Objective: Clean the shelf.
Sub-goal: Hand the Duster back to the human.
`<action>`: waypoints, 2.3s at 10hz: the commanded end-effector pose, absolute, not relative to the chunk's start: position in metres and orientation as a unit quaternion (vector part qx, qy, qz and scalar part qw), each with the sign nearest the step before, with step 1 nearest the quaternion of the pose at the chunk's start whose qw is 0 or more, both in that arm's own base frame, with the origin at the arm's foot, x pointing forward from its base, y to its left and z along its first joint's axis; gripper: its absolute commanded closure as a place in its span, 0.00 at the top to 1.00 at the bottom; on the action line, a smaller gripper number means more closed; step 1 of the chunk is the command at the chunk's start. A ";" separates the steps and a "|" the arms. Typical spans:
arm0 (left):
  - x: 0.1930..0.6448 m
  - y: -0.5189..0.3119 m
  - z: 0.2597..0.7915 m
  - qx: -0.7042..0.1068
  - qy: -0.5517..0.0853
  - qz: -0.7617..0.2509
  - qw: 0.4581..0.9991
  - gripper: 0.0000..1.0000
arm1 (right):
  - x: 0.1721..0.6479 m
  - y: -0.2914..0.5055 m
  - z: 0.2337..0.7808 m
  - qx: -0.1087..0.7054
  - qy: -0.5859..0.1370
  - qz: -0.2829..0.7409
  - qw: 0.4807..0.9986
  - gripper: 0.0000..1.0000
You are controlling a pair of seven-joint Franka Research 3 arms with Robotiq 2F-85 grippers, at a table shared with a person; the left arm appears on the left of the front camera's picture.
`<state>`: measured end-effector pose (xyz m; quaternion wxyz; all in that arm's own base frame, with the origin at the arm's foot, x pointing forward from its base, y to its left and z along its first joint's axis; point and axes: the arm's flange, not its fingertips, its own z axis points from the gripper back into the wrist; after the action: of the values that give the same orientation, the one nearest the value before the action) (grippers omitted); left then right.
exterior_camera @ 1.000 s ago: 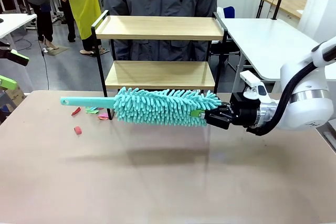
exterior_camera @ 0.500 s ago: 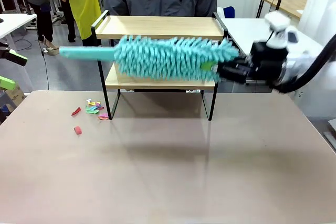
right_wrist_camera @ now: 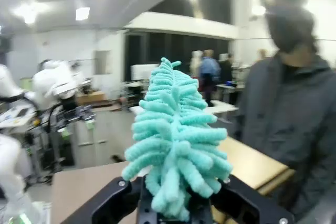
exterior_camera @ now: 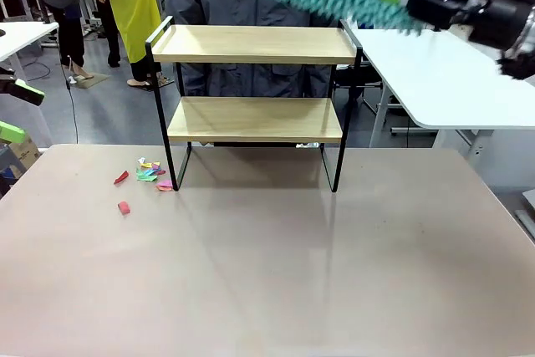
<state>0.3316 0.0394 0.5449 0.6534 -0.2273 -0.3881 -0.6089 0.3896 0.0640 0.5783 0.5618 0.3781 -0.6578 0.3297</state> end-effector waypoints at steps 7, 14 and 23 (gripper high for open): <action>0.333 0.039 0.546 -0.233 -0.402 -0.612 0.641 1.00 | 0.374 -0.045 0.549 0.153 -0.761 0.055 0.629 0.17; 0.333 0.039 0.546 -0.233 -0.402 -0.612 0.641 1.00 | 0.377 -0.084 0.408 0.114 -0.707 -0.008 0.698 0.17; 0.333 0.039 0.546 -0.233 -0.402 -0.612 0.641 1.00 | 0.395 -0.127 0.392 0.135 -0.682 -0.017 0.719 0.17</action>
<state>0.3319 0.0405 0.5460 0.6534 -0.2265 -0.3880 -0.6093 0.3958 -0.1290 0.3854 0.7170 0.1381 -0.6831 -0.0163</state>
